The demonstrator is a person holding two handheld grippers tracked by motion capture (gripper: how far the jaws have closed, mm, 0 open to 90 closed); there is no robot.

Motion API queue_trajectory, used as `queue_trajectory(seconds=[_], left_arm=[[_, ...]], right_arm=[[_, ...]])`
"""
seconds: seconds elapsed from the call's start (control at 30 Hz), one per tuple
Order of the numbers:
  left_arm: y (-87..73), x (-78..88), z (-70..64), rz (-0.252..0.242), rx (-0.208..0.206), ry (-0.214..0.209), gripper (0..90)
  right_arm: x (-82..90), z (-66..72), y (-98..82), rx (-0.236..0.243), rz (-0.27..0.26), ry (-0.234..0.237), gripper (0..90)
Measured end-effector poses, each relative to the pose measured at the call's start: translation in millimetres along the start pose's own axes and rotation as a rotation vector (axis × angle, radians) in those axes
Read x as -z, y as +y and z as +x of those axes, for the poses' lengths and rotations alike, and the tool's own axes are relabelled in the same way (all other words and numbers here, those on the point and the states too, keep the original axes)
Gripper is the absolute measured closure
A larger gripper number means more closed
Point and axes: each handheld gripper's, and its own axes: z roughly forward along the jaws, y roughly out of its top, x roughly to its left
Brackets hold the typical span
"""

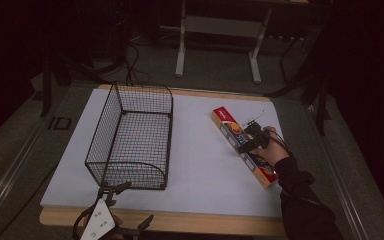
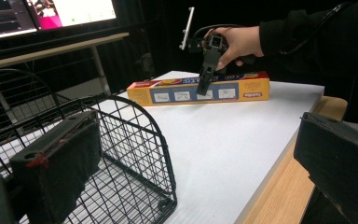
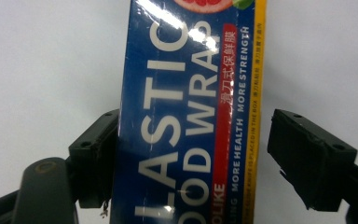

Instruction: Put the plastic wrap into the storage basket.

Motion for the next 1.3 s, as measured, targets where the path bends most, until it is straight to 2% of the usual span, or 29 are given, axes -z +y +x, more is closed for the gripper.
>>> queue_trajectory(seconds=[0.07,0.2,0.43,0.53,0.7,0.9,1.3], left_arm=[[-0.1,-0.2,0.0,0.001,0.001,0.000,1.5],[-0.3,-0.5,-0.2,0.005,0.001,0.000,1.5],[-0.2,-0.6,-0.8,0.004,-0.002,0.000,1.5],[-0.3,-0.6,-1.0,0.006,-0.005,0.000,1.5],[-0.3,-0.8,-0.7,0.005,-0.004,0.001,1.5],[-0.1,-0.6,-0.8,0.004,-0.006,0.002,1.5],[-0.1,-0.7,-0.8,0.003,-0.004,0.003,1.5]], right_arm=[[-2.0,-0.3,3.3,-0.009,0.033,0.011,24.0],[-3.9,1.6,11.2,-0.014,0.085,0.040,35.3],[-6.2,6.5,22.1,0.014,0.187,-0.007,36.6],[-6.1,8.4,25.4,-0.018,0.208,-0.024,38.6],[-3.9,12.6,24.4,-0.014,0.168,-0.060,39.3],[1.3,10.9,24.9,-0.047,0.128,-0.037,39.3],[25.1,18.7,33.0,-0.055,0.072,-0.023,39.3]])
